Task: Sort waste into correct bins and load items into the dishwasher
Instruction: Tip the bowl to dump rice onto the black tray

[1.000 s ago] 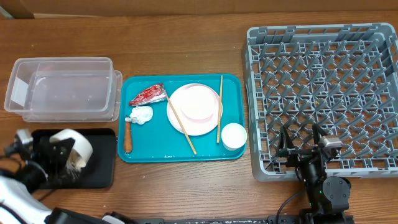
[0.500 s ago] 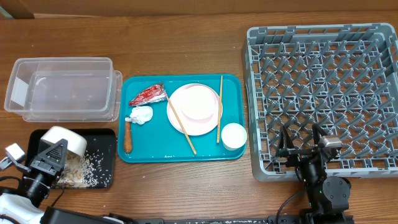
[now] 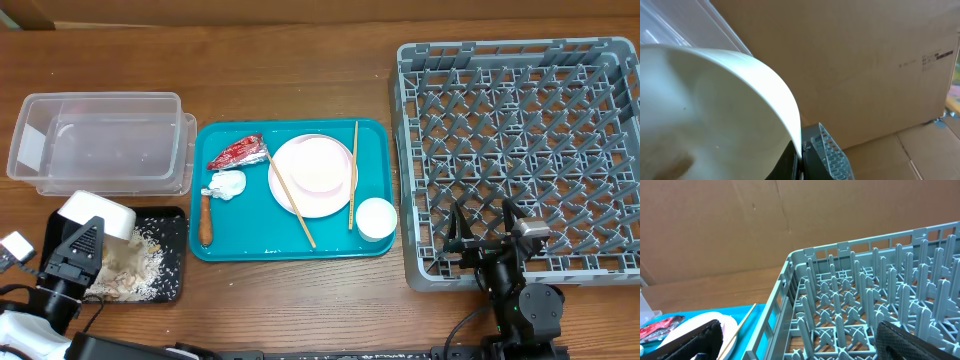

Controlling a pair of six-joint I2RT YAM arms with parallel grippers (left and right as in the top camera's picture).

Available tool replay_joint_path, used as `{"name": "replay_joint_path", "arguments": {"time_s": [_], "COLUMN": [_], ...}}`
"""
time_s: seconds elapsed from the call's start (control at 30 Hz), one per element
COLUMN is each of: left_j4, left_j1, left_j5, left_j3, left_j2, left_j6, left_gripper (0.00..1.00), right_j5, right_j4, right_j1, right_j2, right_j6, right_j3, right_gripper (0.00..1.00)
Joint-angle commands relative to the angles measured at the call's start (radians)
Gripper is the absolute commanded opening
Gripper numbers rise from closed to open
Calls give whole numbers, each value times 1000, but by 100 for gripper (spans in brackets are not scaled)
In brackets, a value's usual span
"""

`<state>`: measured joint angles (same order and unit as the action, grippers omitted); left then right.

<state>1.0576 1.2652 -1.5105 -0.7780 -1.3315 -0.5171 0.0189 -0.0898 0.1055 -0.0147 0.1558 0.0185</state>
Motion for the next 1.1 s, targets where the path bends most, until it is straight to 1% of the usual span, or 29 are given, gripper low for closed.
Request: {"name": "replay_joint_path", "arguments": {"time_s": [0.0,0.1,0.2,0.33,0.47,0.57,0.6,0.63,0.83,0.97,1.03,1.07], "left_j4": [16,41,41,45,45,51,48,44,61,117,70,63], "left_j1": [2,2,1,-11,-41,-56,-58,-58,-58,-58,-55,-55], "left_j5": [-30,-27,-28,-28,-35,-64,-70,-70,-69,-50,-12,5], "left_j3": [6,6,6,6,6,6,6,6,6,6,6,6], "left_j2": [16,16,16,16,16,16,16,16,16,16,16,15], "left_j6": [-96,-98,-135,-134,-134,-134,-134,-133,-133,-121,-121,-84], "left_gripper": [4,5,5,5,10,10,9,4,4,4,4,4], "right_j5": [-2,-3,-3,-2,-3,-2,-2,-3,-2,-2,-2,-2], "right_j4": [6,6,6,6,6,6,6,6,6,6,6,6], "right_j1": [4,4,4,4,4,4,4,4,4,4,4,4], "right_j2": [12,12,12,12,12,12,12,12,12,12,12,12], "right_j6": [-7,-7,-7,-7,-7,-7,-7,-7,-7,-7,-7,-7], "right_j3": [-11,-11,-11,-11,-11,-11,-11,-11,-11,-11,-11,-11], "right_gripper": [100,100,100,100,100,100,100,100,100,100,100,100]}}
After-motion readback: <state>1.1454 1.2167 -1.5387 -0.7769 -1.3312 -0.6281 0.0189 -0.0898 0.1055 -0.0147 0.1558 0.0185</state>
